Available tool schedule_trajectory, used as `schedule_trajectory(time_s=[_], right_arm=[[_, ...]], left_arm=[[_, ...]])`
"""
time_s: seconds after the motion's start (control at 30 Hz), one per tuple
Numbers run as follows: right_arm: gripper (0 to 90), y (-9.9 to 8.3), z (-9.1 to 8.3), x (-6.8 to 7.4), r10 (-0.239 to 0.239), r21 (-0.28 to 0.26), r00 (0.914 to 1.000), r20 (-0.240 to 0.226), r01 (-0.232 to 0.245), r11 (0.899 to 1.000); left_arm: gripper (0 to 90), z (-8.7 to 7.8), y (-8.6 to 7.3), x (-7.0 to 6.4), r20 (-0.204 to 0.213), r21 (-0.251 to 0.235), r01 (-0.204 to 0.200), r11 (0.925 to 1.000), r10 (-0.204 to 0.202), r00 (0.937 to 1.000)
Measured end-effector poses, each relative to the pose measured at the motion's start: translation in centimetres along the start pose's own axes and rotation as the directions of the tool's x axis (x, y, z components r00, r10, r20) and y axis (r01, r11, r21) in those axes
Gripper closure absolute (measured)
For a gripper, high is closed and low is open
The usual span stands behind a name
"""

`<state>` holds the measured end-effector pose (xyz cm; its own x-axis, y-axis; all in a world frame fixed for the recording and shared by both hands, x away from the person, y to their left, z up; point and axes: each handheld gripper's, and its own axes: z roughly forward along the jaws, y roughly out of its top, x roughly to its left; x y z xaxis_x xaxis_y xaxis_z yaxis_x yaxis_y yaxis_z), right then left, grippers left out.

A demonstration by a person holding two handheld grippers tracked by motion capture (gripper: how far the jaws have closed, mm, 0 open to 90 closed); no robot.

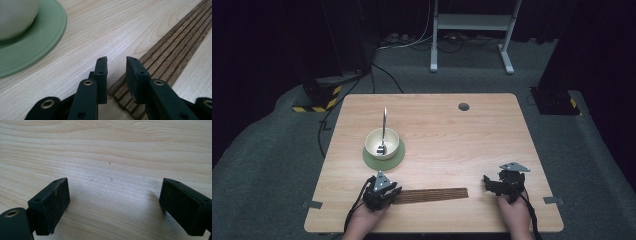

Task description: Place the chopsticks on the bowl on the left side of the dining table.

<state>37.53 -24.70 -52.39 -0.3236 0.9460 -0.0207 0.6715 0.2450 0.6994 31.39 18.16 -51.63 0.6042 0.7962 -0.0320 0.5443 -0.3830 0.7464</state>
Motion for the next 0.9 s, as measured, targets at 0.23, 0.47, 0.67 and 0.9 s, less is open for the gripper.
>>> schedule_trajectory(time_s=[0.23, 0.47, 0.67, 0.9], right_arm=[[9.3, 0.0, 0.02, -0.07, -0.012, -0.006, 0.9999, 0.002, 0.012, 1.0], [9.3, 0.0, 0.02, -0.05, -0.012, -0.006, 0.9999, 0.001, 0.012, 1.0], [9.3, 0.0, -0.07, 0.03, -0.004, 0.005, 1.0, -0.008, 0.004, 1.0], [9.3, -0.04, 0.0, 0.09, -0.003, -0.004, 1.0, -0.006, 0.003, 1.0]], left_arm=[[70.9, 0.16, 0.09, 0.01, -0.018, -0.009, 0.003, 1.0, -0.003, 0.9998], [71.1, -0.03, 0.16, -0.21, -0.014, -0.008, -0.02, 0.9998, 0.02, 0.9997], [71.2, 0.08, -0.01, -0.34, -0.021, -0.003, -0.017, 0.9998, 0.017, 0.9996], [71.6, 0.32, 0.01, -0.27, -0.019, -0.004, -0.018, 0.9998, 0.018, 0.9997]])
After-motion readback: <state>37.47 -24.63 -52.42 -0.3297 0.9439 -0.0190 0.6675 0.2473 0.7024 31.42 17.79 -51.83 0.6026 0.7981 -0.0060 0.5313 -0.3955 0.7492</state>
